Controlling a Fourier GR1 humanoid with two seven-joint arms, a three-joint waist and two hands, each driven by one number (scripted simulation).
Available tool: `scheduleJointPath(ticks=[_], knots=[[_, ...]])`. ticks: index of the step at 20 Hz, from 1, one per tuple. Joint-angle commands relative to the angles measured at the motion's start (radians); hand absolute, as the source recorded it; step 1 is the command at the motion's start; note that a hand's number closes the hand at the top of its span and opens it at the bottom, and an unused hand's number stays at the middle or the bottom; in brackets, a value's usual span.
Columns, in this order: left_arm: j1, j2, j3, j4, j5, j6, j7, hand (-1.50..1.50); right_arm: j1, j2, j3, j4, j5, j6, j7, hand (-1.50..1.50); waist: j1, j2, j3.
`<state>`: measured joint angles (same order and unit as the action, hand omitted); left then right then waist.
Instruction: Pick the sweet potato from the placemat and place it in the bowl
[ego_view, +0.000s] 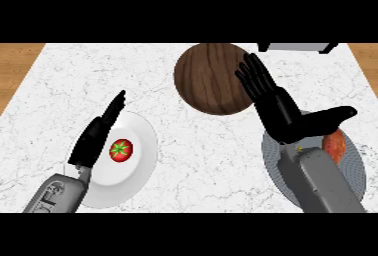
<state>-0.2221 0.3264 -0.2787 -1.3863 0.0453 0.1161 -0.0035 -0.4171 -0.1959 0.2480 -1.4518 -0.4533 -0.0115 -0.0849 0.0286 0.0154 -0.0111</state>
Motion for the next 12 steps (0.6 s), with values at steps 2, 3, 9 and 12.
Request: scheduleJointPath(ticks=[2,3,9,12], knots=[[0.049,-0.043,0.025,-0.027,0.061,0.000,-0.007,0.00,0.091,-0.144,-0.087,0.028,0.109,-0.123,0.035,1.50,-0.050,-0.022,0.009],[0.059,-0.057,0.046,-0.031,0.106,-0.009,0.002,0.00,0.125,-0.178,-0.111,0.062,0.171,-0.202,0.030,1.50,-0.065,-0.024,0.006],[0.103,-0.128,0.071,-0.060,0.199,-0.002,0.015,0.00,0.293,-0.345,-0.356,0.257,0.320,-0.603,0.112,-1.50,-0.157,-0.026,0.002],[0.099,-0.158,0.033,-0.087,0.234,-0.052,0.041,0.00,0.390,-0.283,-0.255,0.140,0.469,-0.754,0.041,-1.50,-0.076,-0.025,0.007]])
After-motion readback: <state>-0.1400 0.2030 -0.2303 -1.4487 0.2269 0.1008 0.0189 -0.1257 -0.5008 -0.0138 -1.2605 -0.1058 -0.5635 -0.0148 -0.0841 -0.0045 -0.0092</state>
